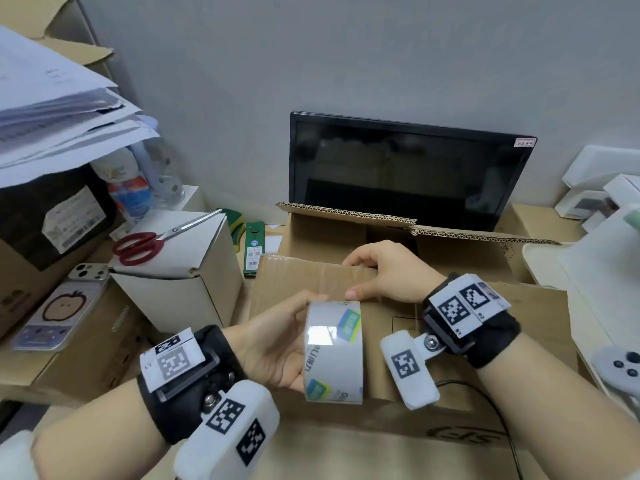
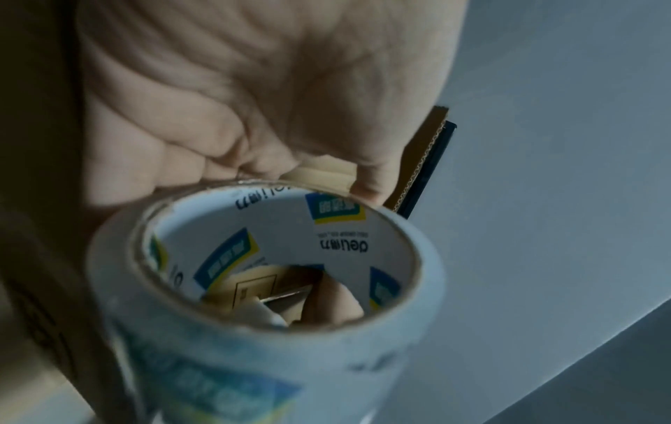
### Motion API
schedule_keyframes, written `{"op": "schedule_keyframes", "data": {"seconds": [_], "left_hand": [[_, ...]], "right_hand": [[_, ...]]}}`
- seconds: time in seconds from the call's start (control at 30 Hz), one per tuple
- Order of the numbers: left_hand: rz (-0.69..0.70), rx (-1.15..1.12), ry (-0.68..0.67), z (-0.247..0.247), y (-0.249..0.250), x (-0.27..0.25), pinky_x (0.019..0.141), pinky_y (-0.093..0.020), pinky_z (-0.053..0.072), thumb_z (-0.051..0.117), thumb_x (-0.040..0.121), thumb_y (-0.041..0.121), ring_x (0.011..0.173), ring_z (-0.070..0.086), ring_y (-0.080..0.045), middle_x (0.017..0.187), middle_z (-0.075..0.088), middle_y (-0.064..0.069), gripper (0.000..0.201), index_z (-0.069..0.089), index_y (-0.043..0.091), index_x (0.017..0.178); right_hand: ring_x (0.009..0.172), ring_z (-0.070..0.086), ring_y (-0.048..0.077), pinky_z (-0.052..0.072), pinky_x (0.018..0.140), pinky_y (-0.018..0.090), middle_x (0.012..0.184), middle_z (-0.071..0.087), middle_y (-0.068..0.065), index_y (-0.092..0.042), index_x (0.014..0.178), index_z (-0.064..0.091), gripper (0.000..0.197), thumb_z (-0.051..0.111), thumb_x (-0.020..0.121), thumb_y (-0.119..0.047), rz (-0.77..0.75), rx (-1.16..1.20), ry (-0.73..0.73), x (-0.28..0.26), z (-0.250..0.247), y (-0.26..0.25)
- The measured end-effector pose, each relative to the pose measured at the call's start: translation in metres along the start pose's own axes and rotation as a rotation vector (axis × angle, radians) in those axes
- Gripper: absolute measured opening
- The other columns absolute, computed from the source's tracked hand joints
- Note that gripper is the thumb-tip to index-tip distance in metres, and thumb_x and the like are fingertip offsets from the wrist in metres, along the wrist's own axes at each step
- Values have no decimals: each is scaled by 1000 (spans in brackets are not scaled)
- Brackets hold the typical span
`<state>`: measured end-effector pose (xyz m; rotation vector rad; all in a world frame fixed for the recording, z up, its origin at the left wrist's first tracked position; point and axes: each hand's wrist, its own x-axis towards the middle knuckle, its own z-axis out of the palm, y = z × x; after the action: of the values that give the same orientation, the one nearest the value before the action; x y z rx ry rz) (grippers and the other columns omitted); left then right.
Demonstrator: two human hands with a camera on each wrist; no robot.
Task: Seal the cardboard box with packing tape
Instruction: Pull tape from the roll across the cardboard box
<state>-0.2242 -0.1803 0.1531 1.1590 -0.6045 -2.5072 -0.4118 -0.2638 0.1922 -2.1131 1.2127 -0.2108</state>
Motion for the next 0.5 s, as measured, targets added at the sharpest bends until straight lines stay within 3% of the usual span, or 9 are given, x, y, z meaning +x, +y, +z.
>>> {"op": "schedule_keyframes", "data": {"seconds": [0.07,0.17,0.23,0.33,0.4,0.5], "left_hand": [[6,-7,0,3,-2,-1,94,-41,46,78,56,49,88,68,-27,96,71,-13,52,74,11,92],[33,-51,71,7,-4,-1,79,-39,54,63,64,52,74,70,-26,85,73,-12,45,76,12,79],[51,-98,60,7,-4,-1,82,-42,52,58,70,53,77,69,-29,89,69,-16,51,72,7,84],[78,-217,-43,8,0,-5,81,-41,54,68,71,48,84,66,-37,96,63,-25,57,63,-3,95],[102,-216,-68,8,2,-5,83,-40,53,77,61,39,87,67,-35,99,65,-26,56,65,-2,97],[139,-186,-38,6,0,0,85,-38,52,69,64,33,90,64,-34,106,63,-24,45,66,4,99]], "right_hand": [[93,58,11,49,85,31,94,62,-9,-28,95,63,32,81,68,-27,25,-25,39,1,2,-4],[88,59,12,50,83,34,87,62,-10,-32,86,61,31,83,65,-26,65,-3,46,5,4,-5],[84,59,12,51,81,35,82,60,-12,-33,84,61,31,83,64,-26,81,2,43,6,4,-5],[84,59,13,51,82,36,82,60,-11,-33,84,61,31,84,63,-26,81,2,54,7,4,-5],[86,60,13,52,84,38,86,63,-9,-34,84,61,31,83,64,-27,69,10,62,8,5,-4],[88,61,14,52,85,41,92,65,-7,-34,88,62,32,83,64,-30,67,12,69,9,8,-4]]}}
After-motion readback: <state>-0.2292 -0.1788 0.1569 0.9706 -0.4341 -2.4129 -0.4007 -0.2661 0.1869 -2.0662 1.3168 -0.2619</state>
